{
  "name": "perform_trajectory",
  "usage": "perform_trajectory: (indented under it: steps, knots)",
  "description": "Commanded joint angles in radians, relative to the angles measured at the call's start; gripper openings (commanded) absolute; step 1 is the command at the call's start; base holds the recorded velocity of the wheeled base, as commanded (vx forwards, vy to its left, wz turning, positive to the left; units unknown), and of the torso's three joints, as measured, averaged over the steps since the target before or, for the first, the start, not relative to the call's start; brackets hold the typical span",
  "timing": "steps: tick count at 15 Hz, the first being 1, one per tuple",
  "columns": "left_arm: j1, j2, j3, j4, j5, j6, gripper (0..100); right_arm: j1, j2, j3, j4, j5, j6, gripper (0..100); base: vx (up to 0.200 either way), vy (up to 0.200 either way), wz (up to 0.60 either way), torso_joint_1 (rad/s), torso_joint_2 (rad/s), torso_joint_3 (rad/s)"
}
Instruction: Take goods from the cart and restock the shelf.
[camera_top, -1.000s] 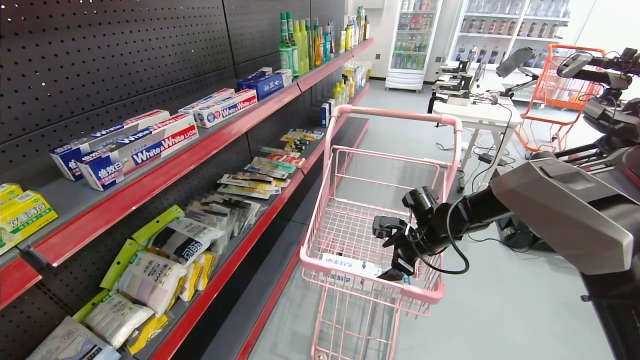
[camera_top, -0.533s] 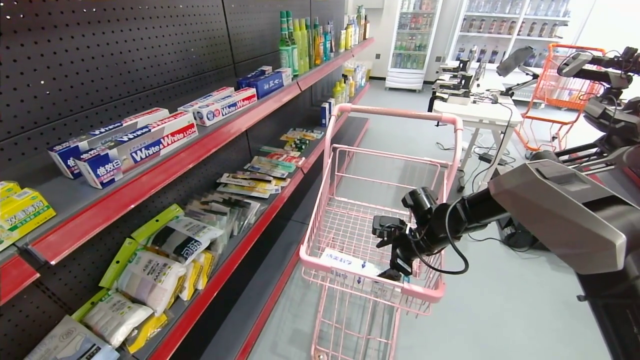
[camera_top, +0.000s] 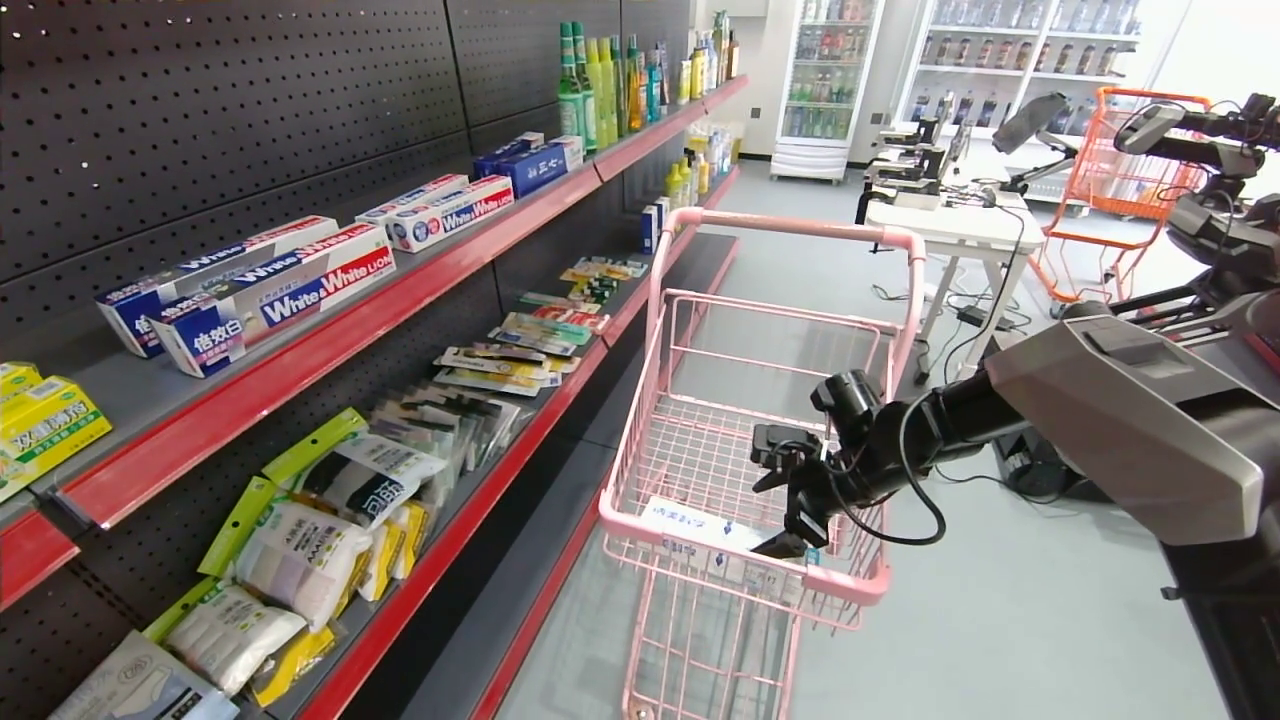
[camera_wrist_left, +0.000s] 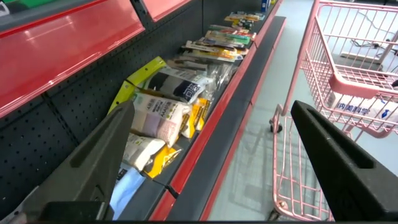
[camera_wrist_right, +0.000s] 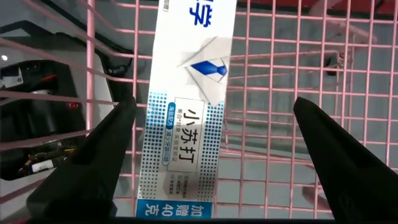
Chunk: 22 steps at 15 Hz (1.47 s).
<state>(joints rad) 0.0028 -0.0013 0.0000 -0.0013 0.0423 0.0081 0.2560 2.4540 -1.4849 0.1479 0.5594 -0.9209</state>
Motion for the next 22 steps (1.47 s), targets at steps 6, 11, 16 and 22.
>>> perform_trajectory:
  steps: [6, 11, 16, 22]
  knots:
    - [0.000, 0.001, 0.000, 0.000, 0.001, 0.001, 100, 0.046, 0.008, 0.003, -0.001, 0.031, 0.000, 100, 0.000, 0.000, 0.00, 0.000, 0.00, 0.000]
    - [0.000, 0.001, 0.000, 0.000, 0.001, 0.001, 100, 0.054, 0.048, -0.017, -0.001, 0.030, -0.003, 100, 0.000, 0.000, 0.00, 0.000, 0.00, 0.000]
    - [0.000, 0.001, 0.000, 0.000, 0.001, 0.000, 100, 0.037, 0.089, -0.023, -0.001, 0.033, -0.001, 100, 0.000, 0.000, 0.00, 0.000, 0.00, 0.000]
    - [0.000, 0.001, 0.000, 0.000, 0.001, 0.001, 100, 0.032, 0.102, -0.037, -0.001, 0.027, 0.007, 100, 0.000, 0.000, 0.00, 0.000, 0.00, 0.000]
